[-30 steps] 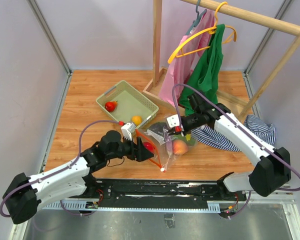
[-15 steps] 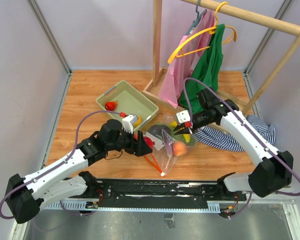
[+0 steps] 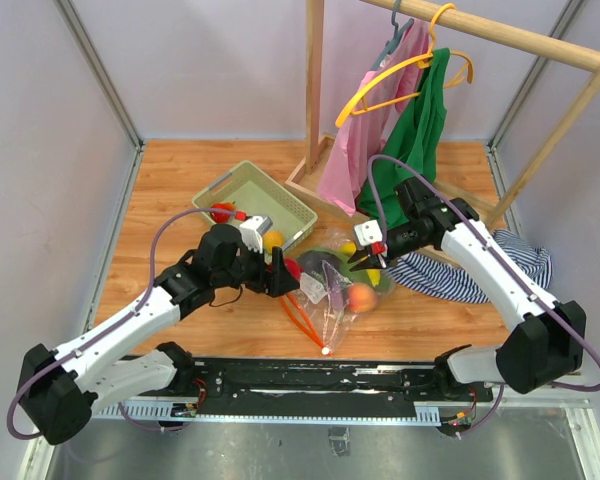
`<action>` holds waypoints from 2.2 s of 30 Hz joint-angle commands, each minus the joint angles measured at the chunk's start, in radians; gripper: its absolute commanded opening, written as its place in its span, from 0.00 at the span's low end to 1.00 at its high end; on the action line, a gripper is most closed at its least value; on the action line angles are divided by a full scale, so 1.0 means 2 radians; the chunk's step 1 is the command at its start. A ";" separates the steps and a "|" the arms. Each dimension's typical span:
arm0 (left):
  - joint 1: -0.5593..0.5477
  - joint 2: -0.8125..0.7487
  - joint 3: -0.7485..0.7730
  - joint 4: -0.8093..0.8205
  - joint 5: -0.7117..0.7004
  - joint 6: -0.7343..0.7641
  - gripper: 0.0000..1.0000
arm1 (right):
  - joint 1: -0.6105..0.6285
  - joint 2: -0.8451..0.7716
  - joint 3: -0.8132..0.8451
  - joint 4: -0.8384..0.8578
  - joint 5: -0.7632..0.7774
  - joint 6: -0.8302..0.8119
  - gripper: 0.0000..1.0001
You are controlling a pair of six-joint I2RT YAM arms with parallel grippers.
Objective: Open the zip-top bag and remove the fake food
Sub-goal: Place the fake fruit in the bin.
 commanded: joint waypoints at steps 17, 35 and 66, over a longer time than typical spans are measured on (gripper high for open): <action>0.134 0.099 -0.008 0.247 -0.031 -0.012 0.04 | -0.020 0.001 0.007 -0.013 -0.032 -0.011 0.23; 0.158 0.147 0.025 0.210 -0.175 0.009 0.01 | -0.023 0.011 0.003 -0.013 -0.030 -0.016 0.24; 0.166 0.195 0.064 0.160 -0.296 -0.023 0.55 | -0.029 0.008 -0.002 -0.013 -0.034 -0.024 0.28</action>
